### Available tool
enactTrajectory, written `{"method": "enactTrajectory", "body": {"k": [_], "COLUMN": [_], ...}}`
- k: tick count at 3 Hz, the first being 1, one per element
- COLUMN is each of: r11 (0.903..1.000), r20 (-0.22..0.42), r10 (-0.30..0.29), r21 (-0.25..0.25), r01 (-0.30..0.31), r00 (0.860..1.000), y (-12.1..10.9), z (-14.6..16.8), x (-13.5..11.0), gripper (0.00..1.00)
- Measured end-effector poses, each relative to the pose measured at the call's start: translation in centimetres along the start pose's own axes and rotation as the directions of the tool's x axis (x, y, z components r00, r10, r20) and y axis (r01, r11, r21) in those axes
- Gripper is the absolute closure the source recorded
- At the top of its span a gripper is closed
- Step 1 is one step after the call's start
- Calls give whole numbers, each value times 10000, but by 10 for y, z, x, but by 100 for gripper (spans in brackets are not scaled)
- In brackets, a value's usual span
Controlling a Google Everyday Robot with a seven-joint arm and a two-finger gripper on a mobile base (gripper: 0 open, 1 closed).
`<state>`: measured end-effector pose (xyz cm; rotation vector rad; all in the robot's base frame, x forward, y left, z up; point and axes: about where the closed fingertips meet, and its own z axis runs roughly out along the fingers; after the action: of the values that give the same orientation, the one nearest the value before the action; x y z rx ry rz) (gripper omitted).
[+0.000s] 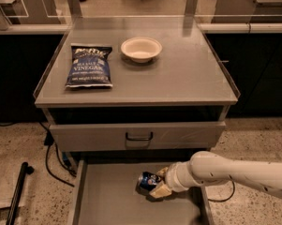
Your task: Place pepsi can into middle drawer
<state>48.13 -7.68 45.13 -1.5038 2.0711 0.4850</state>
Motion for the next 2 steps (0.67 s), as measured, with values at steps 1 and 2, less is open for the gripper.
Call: {"method": "enactTrajectory", "body": {"k": [1, 2], "r11": [9995, 9986], "r20": [-114, -190], "r10": [295, 533], "r21": [-91, -60], "r01": [-296, -534], "r00": [9995, 9984], "y": [-1, -2], "z": [18, 33], "x": [17, 33], "gripper": [100, 100]}}
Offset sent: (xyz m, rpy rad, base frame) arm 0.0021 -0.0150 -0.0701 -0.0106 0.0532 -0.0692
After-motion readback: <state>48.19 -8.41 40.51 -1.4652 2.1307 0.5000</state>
